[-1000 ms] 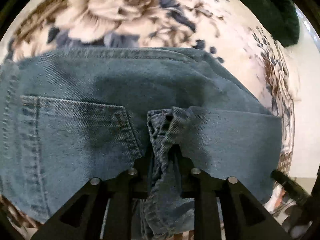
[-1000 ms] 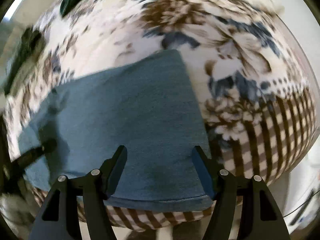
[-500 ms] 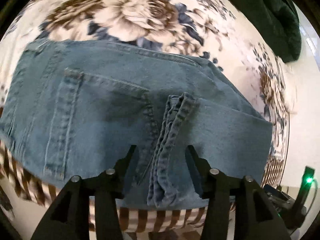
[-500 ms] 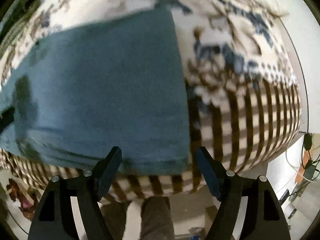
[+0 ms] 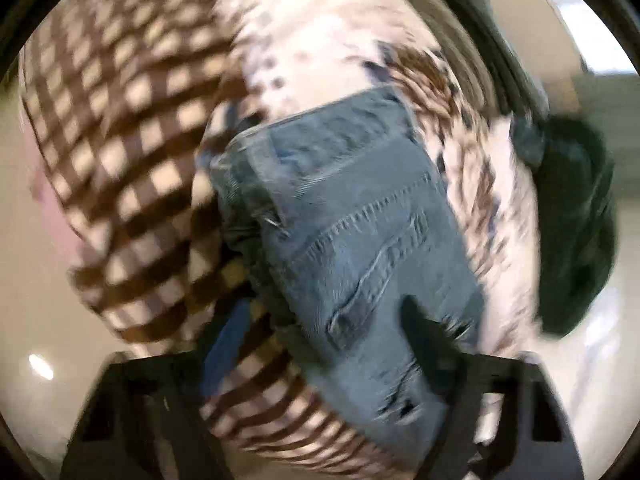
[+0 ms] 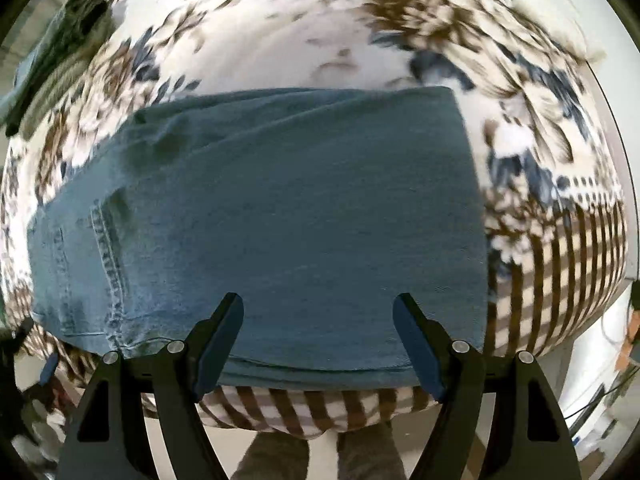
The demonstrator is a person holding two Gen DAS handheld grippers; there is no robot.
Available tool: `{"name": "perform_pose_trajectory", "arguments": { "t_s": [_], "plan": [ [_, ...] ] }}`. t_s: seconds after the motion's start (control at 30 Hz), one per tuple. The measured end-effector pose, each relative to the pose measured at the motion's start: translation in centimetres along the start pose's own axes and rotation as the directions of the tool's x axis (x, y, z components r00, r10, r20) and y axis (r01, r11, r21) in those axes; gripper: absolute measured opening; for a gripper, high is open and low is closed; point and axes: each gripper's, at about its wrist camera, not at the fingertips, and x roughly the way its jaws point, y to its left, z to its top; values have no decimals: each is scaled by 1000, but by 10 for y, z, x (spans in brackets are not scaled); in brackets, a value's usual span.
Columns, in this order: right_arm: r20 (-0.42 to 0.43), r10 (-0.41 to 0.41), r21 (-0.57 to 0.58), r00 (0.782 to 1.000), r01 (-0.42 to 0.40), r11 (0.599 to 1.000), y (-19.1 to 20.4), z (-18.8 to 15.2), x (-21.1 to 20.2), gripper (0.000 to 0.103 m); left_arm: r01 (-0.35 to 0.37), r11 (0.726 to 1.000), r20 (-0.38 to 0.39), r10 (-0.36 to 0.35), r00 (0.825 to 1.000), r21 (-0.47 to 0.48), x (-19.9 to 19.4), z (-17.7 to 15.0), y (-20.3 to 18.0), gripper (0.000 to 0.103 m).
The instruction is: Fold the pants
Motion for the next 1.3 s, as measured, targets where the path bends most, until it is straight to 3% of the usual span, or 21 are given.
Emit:
{"name": "perform_pose_trajectory", "arguments": {
  "t_s": [0.03,0.1,0.27,0.37,0.5,0.6,0.77,0.9,1.07,1.13,1.23,1.3],
  "plan": [
    [-9,-11,-6,1000,11,1000,7,1,3,79,50,997,-31,-51,998,-52,9,2,8,49],
    [-26,-16,-12,1000,16,1000,20,1,11,79,82,992,-62,-88,994,-93,24,-1,14,50],
    [-45,-30,-57,999,27,998,52,0,18,79,122,978,-6,-125,992,-167,40,6,30,50],
    [-48,-34,-80,998,30,996,67,1,20,79,143,977,27,-141,990,-159,33,11,22,49],
    [-50,-37,-79,998,33,996,83,2,24,79,223,970,62,-218,974,-101,15,9,15,49],
    [-61,-46,-78,997,41,996,89,-1,29,79,182,978,-9,-183,983,-101,25,-9,27,50],
    [-85,-41,-59,996,36,998,94,-3,37,79,116,990,79,-110,991,-81,37,5,40,51],
    [-77,-48,-66,996,42,997,89,-2,38,79,160,982,135,-145,980,-102,39,27,34,51],
    [-75,-52,-48,996,49,998,77,-3,40,79,208,978,175,-205,963,-1,34,34,22,49],
    [-80,-45,-35,996,42,998,74,-3,41,79,249,968,148,-241,959,-40,49,44,34,50],
    [-76,-38,-39,996,35,999,62,5,34,79,324,938,158,-304,939,-124,62,54,50,49],
    [-70,-38,-42,997,36,998,56,6,33,79,321,945,188,-305,934,-63,57,51,36,33]
  ]
}}
